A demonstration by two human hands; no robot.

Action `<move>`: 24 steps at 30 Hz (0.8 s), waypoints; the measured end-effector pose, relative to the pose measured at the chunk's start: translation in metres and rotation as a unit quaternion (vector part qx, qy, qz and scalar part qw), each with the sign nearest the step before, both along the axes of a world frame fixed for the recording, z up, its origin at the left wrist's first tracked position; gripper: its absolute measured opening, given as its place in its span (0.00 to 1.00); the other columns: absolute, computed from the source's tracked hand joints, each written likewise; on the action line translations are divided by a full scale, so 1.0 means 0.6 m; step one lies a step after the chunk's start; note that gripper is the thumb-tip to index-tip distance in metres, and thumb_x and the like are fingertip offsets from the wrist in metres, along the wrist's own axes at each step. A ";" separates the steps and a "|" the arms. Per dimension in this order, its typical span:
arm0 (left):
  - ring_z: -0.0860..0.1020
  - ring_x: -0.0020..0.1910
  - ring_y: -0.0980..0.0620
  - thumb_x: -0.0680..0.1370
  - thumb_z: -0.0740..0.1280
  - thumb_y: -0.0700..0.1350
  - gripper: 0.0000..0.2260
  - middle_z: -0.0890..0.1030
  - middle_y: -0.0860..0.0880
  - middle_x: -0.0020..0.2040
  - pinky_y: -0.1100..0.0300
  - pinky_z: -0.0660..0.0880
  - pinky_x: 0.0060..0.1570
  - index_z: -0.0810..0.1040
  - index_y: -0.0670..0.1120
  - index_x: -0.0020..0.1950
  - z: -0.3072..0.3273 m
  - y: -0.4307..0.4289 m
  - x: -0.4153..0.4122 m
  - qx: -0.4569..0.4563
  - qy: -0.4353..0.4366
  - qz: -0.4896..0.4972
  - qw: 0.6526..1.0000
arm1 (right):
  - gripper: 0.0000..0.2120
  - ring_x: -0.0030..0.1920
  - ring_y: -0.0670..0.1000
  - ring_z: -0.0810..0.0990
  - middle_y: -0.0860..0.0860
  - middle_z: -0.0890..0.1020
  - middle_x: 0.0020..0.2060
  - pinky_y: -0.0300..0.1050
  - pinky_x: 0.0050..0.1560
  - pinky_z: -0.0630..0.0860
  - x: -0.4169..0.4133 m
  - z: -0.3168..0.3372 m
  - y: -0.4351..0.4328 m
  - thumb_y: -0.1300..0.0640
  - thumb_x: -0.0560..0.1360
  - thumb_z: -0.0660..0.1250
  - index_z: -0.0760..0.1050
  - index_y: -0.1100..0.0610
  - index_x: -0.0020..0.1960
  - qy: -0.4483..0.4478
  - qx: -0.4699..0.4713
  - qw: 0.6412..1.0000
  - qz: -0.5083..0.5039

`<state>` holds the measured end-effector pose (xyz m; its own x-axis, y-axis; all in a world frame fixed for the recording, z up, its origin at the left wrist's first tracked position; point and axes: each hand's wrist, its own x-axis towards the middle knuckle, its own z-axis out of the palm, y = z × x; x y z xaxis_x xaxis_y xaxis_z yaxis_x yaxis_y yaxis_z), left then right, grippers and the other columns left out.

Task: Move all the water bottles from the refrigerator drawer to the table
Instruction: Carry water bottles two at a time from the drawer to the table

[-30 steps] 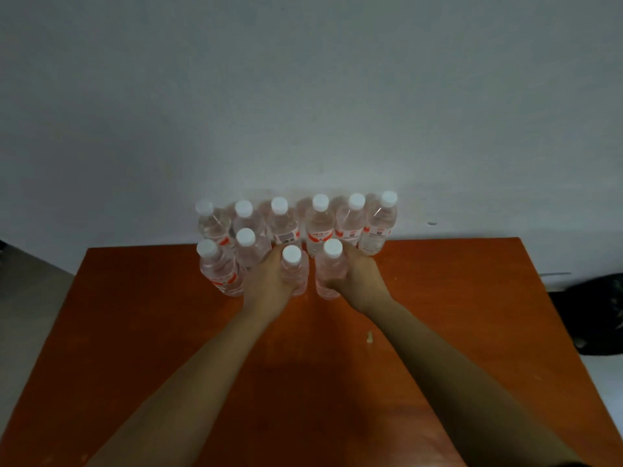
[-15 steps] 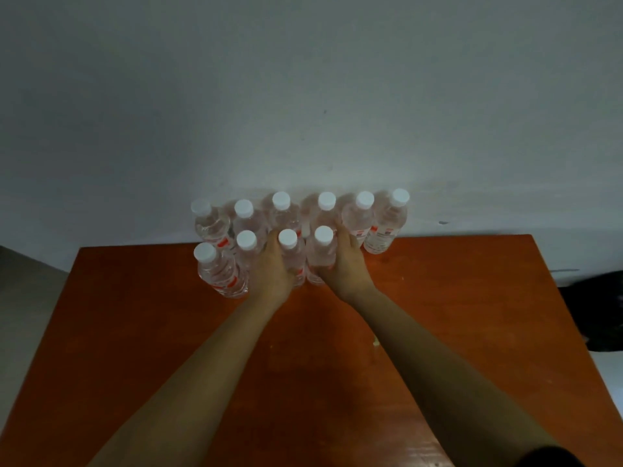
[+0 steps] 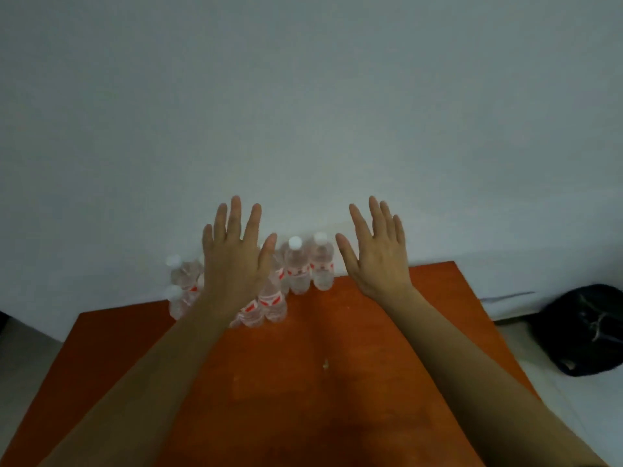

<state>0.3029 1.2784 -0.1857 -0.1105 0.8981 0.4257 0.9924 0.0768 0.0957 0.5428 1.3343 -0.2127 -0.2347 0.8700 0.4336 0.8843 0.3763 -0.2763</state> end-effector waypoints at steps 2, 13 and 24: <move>0.49 0.79 0.39 0.81 0.43 0.64 0.31 0.50 0.41 0.81 0.34 0.51 0.74 0.54 0.50 0.81 0.029 0.001 0.069 0.009 0.030 -0.003 1.000 | 0.33 0.80 0.59 0.44 0.59 0.50 0.81 0.62 0.78 0.47 0.083 0.023 -0.024 0.34 0.82 0.42 0.53 0.50 0.81 -0.031 0.033 0.998 -0.044; 0.39 0.79 0.41 0.79 0.40 0.69 0.35 0.41 0.44 0.81 0.31 0.41 0.72 0.45 0.52 0.81 0.091 -0.064 0.583 0.049 0.046 -0.269 0.961 | 0.37 0.80 0.60 0.41 0.59 0.45 0.81 0.64 0.78 0.43 0.573 0.085 -0.349 0.32 0.80 0.48 0.47 0.50 0.82 -0.092 0.041 0.919 -0.382; 0.45 0.79 0.39 0.80 0.47 0.66 0.34 0.48 0.41 0.81 0.30 0.42 0.72 0.53 0.49 0.81 0.086 -0.441 0.941 0.052 -0.017 -0.625 0.779 | 0.37 0.80 0.60 0.44 0.59 0.47 0.81 0.61 0.78 0.41 0.708 0.094 -0.919 0.33 0.79 0.51 0.49 0.50 0.81 -0.116 -0.007 0.742 -0.661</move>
<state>0.8675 1.0135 -0.1338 0.8100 0.2741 0.5184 0.2826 -0.9571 0.0644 0.9675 0.7831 -0.1561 0.7604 0.4109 0.5029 0.5025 -0.8628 -0.0549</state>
